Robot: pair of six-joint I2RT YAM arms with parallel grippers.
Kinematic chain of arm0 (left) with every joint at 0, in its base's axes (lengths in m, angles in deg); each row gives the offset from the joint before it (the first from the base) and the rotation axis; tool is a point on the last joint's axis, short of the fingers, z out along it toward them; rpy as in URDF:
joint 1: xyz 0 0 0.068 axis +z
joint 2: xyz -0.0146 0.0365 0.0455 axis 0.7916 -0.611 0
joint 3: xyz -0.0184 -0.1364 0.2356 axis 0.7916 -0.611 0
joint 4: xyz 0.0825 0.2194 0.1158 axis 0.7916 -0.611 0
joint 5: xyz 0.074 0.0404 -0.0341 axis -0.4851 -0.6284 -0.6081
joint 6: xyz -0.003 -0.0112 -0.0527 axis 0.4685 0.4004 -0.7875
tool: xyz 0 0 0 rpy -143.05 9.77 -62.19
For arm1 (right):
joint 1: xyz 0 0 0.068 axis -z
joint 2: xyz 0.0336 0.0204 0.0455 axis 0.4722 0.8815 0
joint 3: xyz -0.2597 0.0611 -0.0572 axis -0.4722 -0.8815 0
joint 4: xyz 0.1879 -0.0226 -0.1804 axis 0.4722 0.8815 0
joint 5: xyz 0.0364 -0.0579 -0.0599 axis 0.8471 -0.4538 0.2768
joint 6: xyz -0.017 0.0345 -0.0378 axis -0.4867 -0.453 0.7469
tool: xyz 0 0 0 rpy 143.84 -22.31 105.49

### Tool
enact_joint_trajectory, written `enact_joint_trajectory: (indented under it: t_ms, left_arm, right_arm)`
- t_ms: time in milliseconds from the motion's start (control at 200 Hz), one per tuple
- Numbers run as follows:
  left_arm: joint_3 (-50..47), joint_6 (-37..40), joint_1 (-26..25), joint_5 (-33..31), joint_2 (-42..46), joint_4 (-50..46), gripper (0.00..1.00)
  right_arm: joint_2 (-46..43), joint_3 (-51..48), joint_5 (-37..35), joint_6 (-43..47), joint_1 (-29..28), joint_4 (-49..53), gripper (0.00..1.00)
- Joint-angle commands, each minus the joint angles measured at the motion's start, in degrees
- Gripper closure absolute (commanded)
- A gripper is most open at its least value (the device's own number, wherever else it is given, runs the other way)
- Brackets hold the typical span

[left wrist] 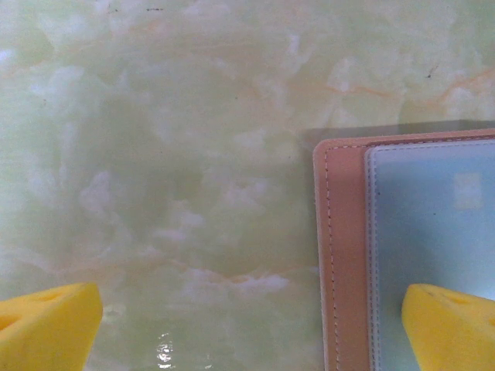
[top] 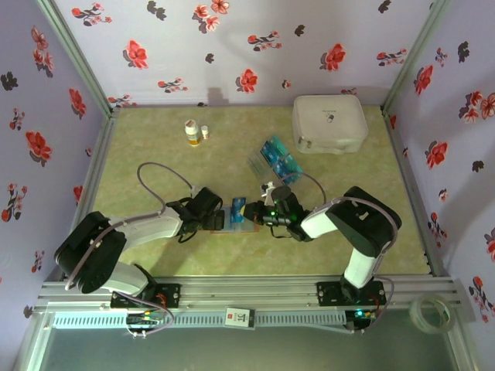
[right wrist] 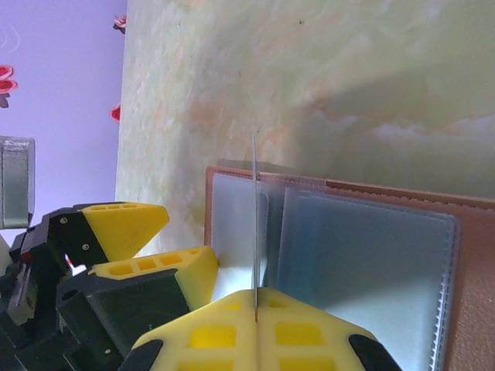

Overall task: Put the credit cards into the card holder
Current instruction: Insert the credit card into the card slot.

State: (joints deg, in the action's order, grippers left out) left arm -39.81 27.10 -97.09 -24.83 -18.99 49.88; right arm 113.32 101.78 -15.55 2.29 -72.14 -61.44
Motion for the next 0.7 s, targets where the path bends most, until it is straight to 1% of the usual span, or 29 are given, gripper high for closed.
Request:
enact_joint_trajectory:
  t_ms: [0,695]
  left_arm:
    - [-1.52,-0.87,-0.27,-1.88,0.24,-2.32,0.0]
    - [-1.7,-0.95,-0.38,-1.93,0.55,-2.32,0.0]
  right_arm:
    - [0.79,-0.69,0.75,-0.71,-0.66,-2.38,1.0]
    - [2.89,-3.15,0.82,-2.62,-1.03,-6.69,1.0]
